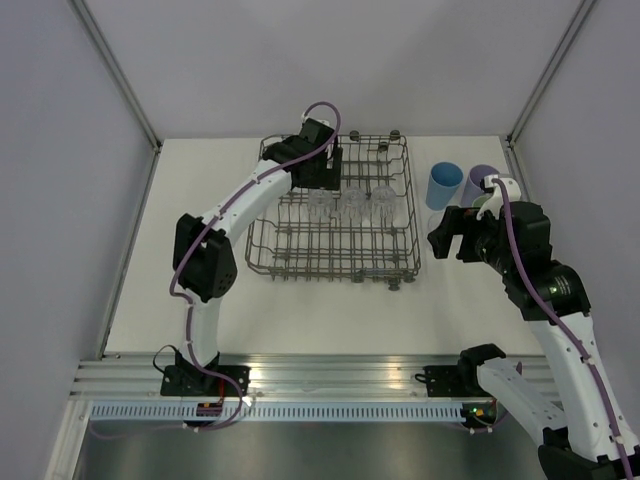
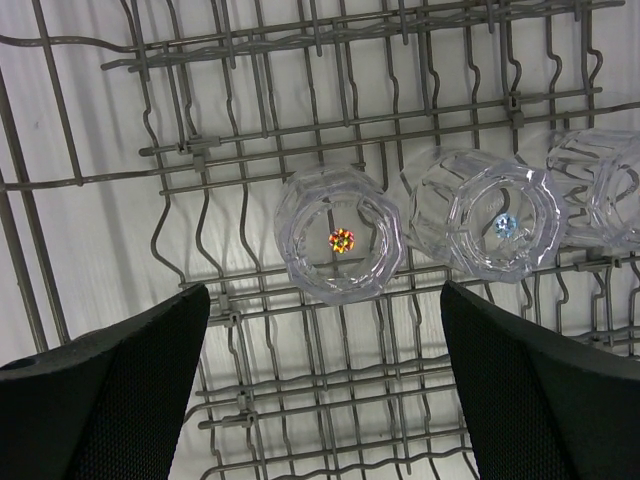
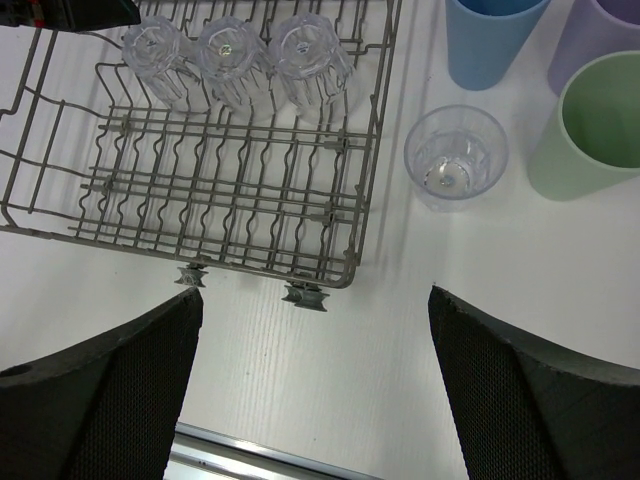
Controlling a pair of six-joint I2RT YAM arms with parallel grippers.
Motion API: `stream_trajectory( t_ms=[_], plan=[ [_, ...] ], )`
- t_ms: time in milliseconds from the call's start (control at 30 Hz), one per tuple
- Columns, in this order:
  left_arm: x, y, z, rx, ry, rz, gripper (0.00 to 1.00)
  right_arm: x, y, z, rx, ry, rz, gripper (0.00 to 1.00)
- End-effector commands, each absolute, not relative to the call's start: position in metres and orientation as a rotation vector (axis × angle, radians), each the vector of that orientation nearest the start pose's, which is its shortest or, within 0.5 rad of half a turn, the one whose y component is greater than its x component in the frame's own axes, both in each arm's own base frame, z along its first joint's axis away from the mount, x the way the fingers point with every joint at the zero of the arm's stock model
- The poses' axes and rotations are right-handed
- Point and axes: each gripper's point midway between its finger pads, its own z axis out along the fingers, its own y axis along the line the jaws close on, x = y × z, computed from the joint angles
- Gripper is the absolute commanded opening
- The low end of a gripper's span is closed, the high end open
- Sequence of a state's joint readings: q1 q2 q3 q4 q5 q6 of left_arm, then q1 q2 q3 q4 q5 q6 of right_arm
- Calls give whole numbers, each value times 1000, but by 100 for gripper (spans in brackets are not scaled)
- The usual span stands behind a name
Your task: Unload the cups from the dish rack
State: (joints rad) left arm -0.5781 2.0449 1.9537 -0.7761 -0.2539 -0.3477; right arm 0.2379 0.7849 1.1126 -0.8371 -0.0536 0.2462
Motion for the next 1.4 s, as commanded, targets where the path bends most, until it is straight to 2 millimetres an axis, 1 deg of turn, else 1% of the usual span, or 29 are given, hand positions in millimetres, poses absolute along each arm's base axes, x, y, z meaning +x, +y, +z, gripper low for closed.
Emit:
stream_trajectory(
  t_ms=[0, 67, 100, 233, 433, 533, 833, 900, 933, 1000, 1067, 1133, 1167, 1200, 1233, 1267, 1300, 1333, 1367],
  plan=[
    [460, -266, 168, 195, 2394, -120, 99, 234, 74, 279, -23, 2095, 329, 98],
    [459, -270, 160, 208, 2410, -138, 99, 234, 74, 278, -21, 2099, 325, 98],
    [460, -271, 153, 209, 2420, -135, 98, 235, 74, 276, -20, 2104, 325, 98],
    [463, -269, 139, 202, 2430, -108, 98, 236, 76, 277, -24, 2108, 334, 98],
    [464, -273, 118, 218, 2460, -116, 93, 237, 78, 278, -34, 2102, 342, 98],
    [465, -274, 111, 215, 2467, -118, 87, 238, 78, 278, -40, 2100, 343, 98],
    [469, -276, 106, 217, 2465, -120, 86, 240, 84, 280, -59, 2094, 369, 98],
    [468, -276, 101, 218, 2473, -117, 81, 241, 84, 281, -60, 2091, 371, 98],
    [468, -276, 99, 218, 2476, -116, 77, 241, 84, 281, -60, 2089, 370, 98],
    [467, -275, 97, 208, 2482, -114, 76, 240, 83, 283, -60, 2086, 370, 98],
    [466, -274, 97, 206, 2485, -111, 67, 240, 84, 284, -64, 2083, 373, 98],
    [465, -274, 97, 203, 2486, -114, 63, 240, 85, 285, -68, 2083, 377, 98],
    [466, -275, 98, 204, 2483, -115, 53, 240, 85, 286, -66, 2081, 378, 98],
    [465, -275, 101, 204, 2478, -122, 48, 239, 85, 287, -66, 2078, 379, 98],
    [465, -275, 104, 201, 2476, -125, 39, 239, 84, 286, -65, 2077, 378, 98],
    [465, -275, 106, 201, 2473, -127, 34, 239, 85, 287, -68, 2074, 378, 98],
    [464, -275, 112, 196, 2462, -134, 30, 239, 85, 287, -69, 2076, 377, 98],
    [464, -274, 117, 190, 2455, -141, 22, 239, 84, 286, -66, 2079, 377, 98],
    [463, -274, 121, 188, 2450, -146, 17, 240, 84, 287, -68, 2076, 376, 98]
  ],
)
